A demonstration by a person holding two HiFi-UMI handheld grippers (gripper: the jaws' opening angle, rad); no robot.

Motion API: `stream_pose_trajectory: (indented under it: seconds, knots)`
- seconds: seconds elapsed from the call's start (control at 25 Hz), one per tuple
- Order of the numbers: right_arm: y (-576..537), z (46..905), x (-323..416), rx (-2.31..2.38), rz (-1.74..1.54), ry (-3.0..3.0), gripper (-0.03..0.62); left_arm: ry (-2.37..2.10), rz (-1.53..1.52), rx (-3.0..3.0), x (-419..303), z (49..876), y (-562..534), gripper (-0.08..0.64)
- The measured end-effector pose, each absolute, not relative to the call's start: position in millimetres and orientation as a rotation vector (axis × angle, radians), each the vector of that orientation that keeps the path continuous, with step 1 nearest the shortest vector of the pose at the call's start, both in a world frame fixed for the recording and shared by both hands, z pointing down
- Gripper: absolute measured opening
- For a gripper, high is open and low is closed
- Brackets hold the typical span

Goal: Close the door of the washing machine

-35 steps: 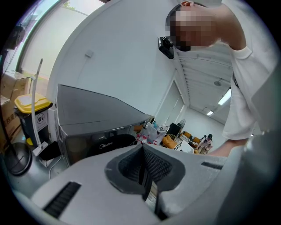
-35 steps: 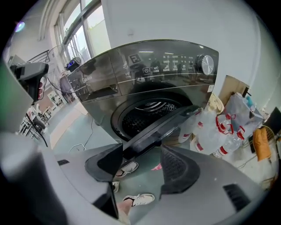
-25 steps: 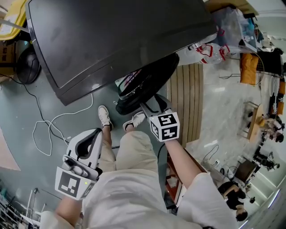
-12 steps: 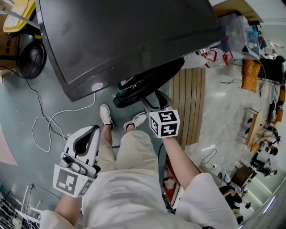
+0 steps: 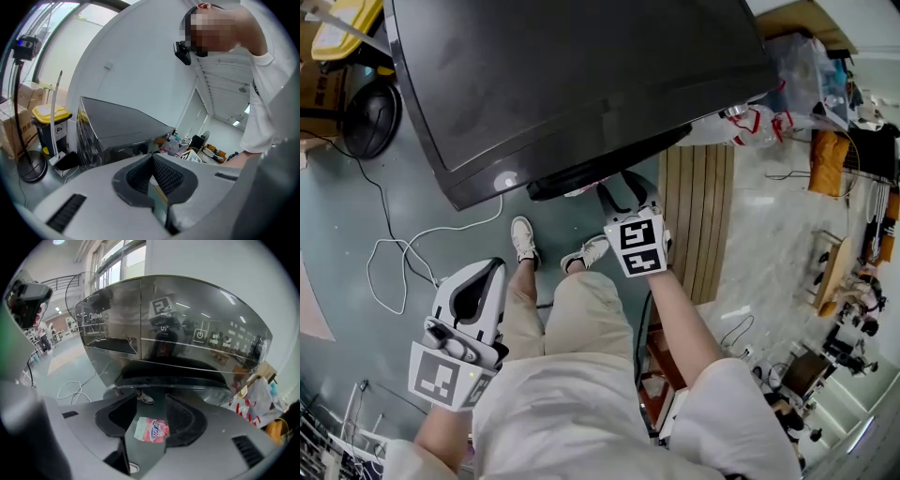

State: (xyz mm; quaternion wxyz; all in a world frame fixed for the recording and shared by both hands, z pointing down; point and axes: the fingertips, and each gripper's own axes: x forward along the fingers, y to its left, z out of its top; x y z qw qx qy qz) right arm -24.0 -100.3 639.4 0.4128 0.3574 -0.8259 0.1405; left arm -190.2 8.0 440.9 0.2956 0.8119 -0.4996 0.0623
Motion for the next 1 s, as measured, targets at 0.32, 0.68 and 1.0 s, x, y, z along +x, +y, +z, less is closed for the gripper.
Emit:
stream_pose_trajectory:
  seconds: [0.32,0.68,1.0]
  knots:
    - [-115,635,-26,0.936,0.255,-2.030,0.169,-1.333,0.154,2.155,-191,444,8,0.005]
    - [-118,636,-28,0.961,0.260,-2.016,0.166,-1.340,0.144,2.162,-189,441,11,0.004]
    - [-108,603,-31,0.983,0.273,-2.068,0.167,-1.361,0.095,2.237,-180,403,7,0.004]
